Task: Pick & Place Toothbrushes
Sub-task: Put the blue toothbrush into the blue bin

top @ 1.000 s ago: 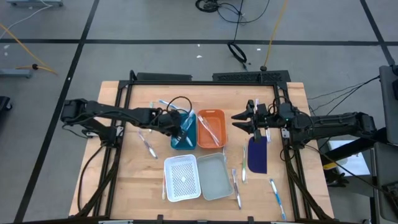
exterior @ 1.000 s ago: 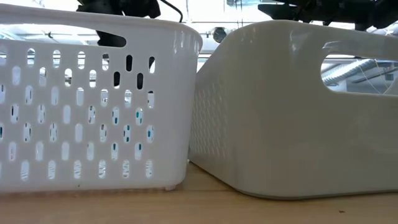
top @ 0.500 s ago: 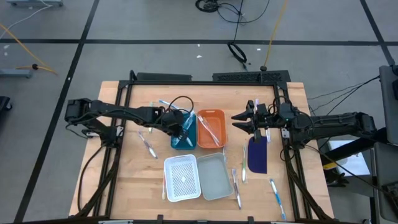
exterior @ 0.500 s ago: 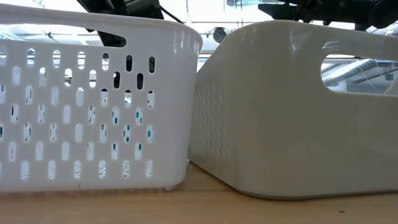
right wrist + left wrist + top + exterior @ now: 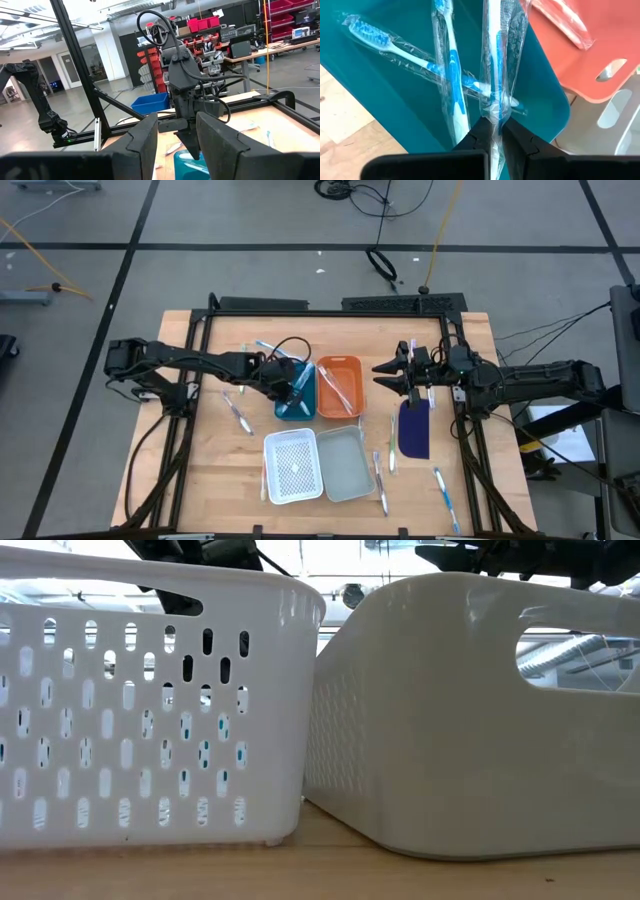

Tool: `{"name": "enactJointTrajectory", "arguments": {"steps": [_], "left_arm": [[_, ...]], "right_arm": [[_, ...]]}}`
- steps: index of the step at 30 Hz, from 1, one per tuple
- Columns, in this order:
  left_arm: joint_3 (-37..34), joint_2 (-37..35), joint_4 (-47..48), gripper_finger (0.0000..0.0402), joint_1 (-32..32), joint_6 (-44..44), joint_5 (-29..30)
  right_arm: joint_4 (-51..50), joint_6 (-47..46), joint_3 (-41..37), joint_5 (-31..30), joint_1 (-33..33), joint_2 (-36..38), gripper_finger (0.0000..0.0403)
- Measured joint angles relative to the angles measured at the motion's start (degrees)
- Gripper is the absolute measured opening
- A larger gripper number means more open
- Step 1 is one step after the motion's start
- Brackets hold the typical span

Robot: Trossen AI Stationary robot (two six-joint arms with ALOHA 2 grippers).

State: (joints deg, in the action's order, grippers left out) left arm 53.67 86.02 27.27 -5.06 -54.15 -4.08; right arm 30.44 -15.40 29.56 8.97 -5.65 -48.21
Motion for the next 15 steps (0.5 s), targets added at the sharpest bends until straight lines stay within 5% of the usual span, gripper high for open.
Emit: {"name": "enactJointTrajectory", "arguments": {"steps": [8,15], "left_arm": [[0.0,0.0,0.0,0.0030,0.0,-0.3,-0.5],[0.0,0.0,1.4,0.0091,0.0,-1.6,0.7]], "right_arm": [[0.0,-0.4,0.0,0.0,0.0,0.0,0.0128],[0.0,-0.4,0.0,0.0,0.0,0.0,0.0128]]}}
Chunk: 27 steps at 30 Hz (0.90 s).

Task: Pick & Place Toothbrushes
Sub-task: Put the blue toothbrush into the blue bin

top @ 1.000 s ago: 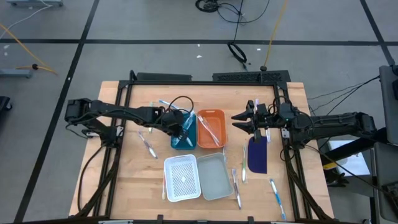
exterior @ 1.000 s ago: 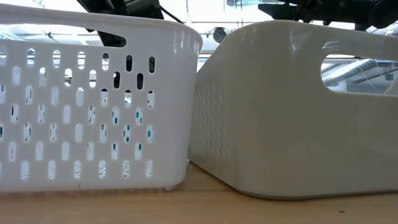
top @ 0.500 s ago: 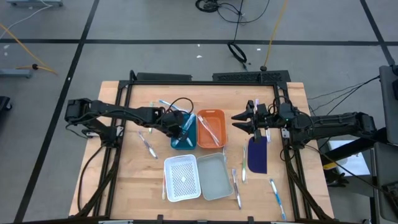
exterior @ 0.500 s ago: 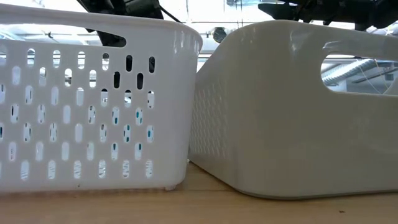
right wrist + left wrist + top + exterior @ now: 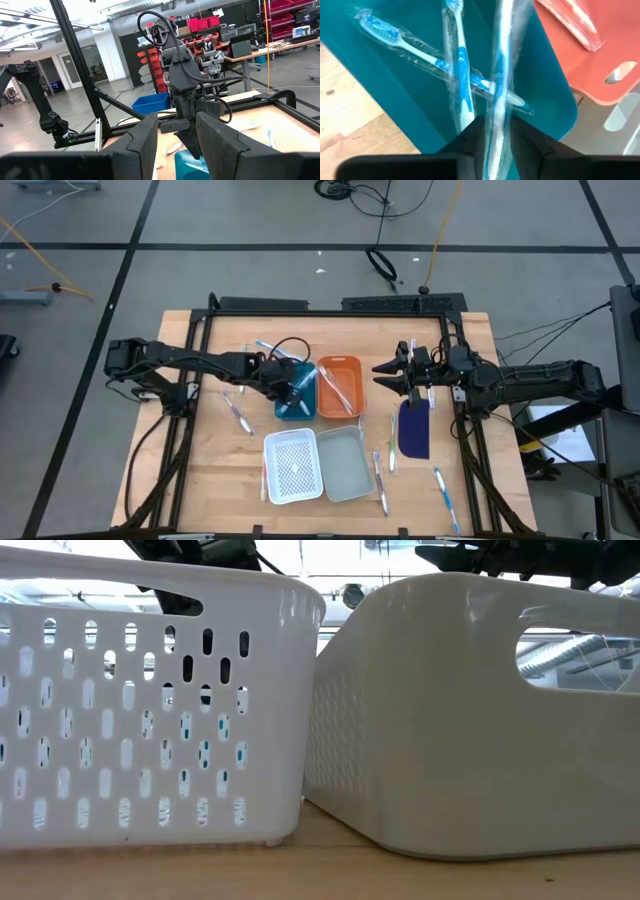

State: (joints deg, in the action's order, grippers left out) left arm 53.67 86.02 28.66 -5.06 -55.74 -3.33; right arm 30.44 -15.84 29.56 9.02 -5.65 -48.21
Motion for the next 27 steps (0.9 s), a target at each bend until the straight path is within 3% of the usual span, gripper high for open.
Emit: {"name": "enactJointTrajectory", "arguments": {"steps": [9,17,27], "left_arm": [[0.0,-0.4,-0.1,0.0147,-0.2,-1.1,0.2],[0.0,-0.4,-8.2,0.0152,-0.2,2.1,0.6],[0.0,-0.1,-9.2,0.0152,-0.2,10.6,7.8]], "right_arm": [[0.0,0.0,0.0,0.0,0.0,0.0,0.0128],[0.2,-0.1,0.0,0.0,0.0,0.0,0.0128],[0.2,-1.5,0.0,0.0,0.0,0.0,0.0128]]}}
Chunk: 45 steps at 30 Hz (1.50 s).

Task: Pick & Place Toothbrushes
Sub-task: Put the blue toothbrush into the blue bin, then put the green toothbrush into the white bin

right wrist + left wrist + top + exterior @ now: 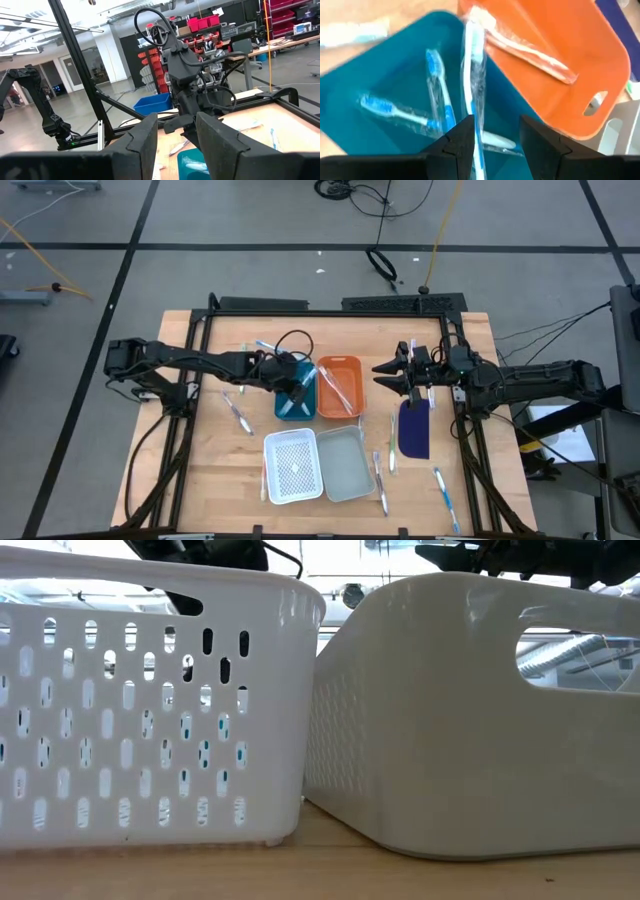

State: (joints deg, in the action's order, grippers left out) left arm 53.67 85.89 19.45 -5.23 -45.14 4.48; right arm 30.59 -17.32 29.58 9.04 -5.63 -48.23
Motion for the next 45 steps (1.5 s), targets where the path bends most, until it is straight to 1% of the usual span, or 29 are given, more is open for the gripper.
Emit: {"name": "enactJointTrajectory", "arguments": {"steps": [3,6,9,11,17,19,21,24,29,34,37,39,41,43,45], "left_arm": [[0.0,0.1,-0.7,0.0152,0.0,2.7,0.1],[0.0,1.6,-3.6,0.0152,0.0,4.9,0.0],[-0.1,3.1,-9.4,0.0152,0.0,7.5,-2.7],[0.0,4.1,-11.1,0.0152,0.0,8.6,-4.1],[0.0,6.9,-8.4,0.0152,-0.1,7.1,-4.4],[0.0,6.9,-7.2,0.0152,0.0,6.5,-4.2],[0.0,6.9,-7.0,0.0152,0.0,6.5,-3.0],[0.0,6.5,-4.3,0.0152,-0.3,6.4,-1.5],[0.0,6.8,-1.6,0.0152,-0.9,6.1,-1.9],[0.0,6.7,-1.6,0.0152,-1.5,4.7,-2.0],[0.1,5.1,-3.3,0.0152,-1.5,3.7,-3.8],[1.0,3.1,-3.0,0.0152,-1.4,4.0,-3.8],[2.1,1.0,-2.5,0.0152,-1.4,4.2,-2.7],[3.4,-1.3,-0.1,0.0152,-1.3,3.9,-1.4],[4.9,-3.5,3.4,0.0152,-1.1,1.9,-0.1]], "right_arm": [[0.0,0.0,0.0,0.0,0.0,0.0,0.0128],[0.0,0.0,0.0,0.0,0.0,0.0,0.0128],[0.0,0.0,0.0,0.0,0.0,0.0,0.0128],[0.0,0.0,0.0,0.0,0.0,0.0,0.0128],[0.0,0.0,0.0,0.0,0.0,0.0,0.0128],[0.0,0.0,0.0,0.0,0.0,0.0,0.0128],[0.0,0.0,0.0,0.0,0.0,0.0,0.0128],[0.0,0.0,0.0,-0.1,0.0,0.0,0.0128],[0.0,0.0,0.0,-0.1,0.0,0.0,0.0128],[0.0,-0.7,0.0,-0.2,0.0,0.0,0.0128],[0.0,-1.3,0.0,-0.1,0.0,0.0,0.0128],[0.0,-1.3,0.0,-0.1,0.0,0.0,0.0128],[0.0,-1.3,0.0,-0.1,0.0,0.0,0.0128],[0.0,-1.3,0.0,-0.1,0.0,0.0,0.0128],[0.0,-1.3,0.0,-0.1,0.0,0.0,0.0128]]}}
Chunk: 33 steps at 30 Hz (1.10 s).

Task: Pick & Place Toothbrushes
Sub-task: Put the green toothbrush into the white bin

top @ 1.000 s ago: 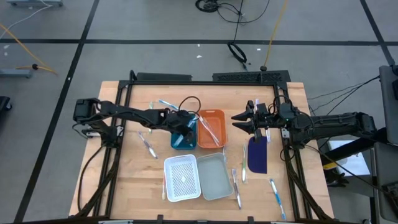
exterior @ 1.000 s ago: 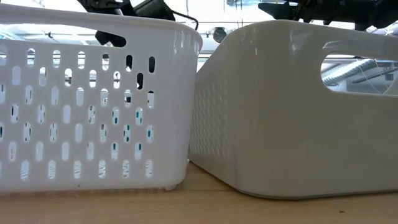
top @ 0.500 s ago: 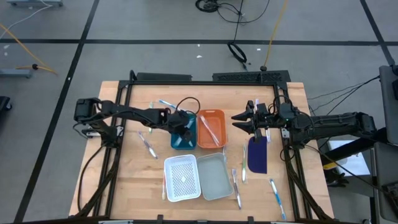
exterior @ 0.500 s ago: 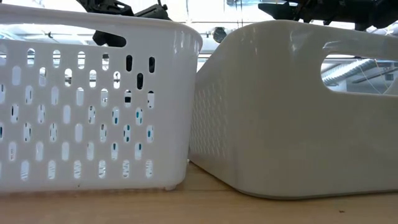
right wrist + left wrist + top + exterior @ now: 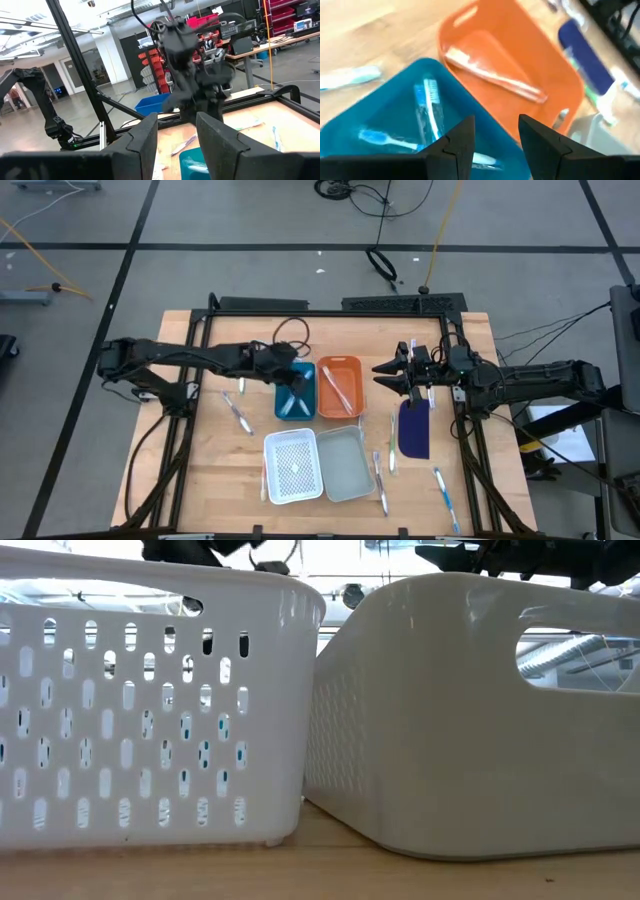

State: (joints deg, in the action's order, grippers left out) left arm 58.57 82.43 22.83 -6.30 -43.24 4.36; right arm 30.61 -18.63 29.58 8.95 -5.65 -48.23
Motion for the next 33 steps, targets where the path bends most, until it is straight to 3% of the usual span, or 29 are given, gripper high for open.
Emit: {"name": "enactJointTrajectory", "arguments": {"steps": [6,12,17,22,27,33], "left_arm": [[3.6,-4.7,14.9,0.0152,1.2,-7.6,3.4],[4.4,-6.6,28.7,0.0152,2.0,-13.6,10.5],[4.5,-6.5,40.9,0.0152,0.6,-20.0,14.0],[4.5,-6.5,47.1,0.0152,-2.6,-23.3,15.0],[4.1,-6.5,52.6,0.0152,-6.0,-27.8,8.3],[0.0,-6.5,52.8,0.0152,-5.8,-31.8,3.6]], "right_arm": [[0.4,0.0,0.0,0.0,0.0,0.0,0.0128],[0.5,0.0,0.0,0.0,0.0,0.0,0.0128],[0.4,0.0,0.0,0.1,0.0,0.0,0.0128],[0.4,0.0,0.0,0.2,0.0,0.0,0.0128],[0.4,0.0,0.0,0.3,0.0,0.0,0.0128],[0.4,0.0,0.0,0.3,0.0,0.0,0.0128]]}}
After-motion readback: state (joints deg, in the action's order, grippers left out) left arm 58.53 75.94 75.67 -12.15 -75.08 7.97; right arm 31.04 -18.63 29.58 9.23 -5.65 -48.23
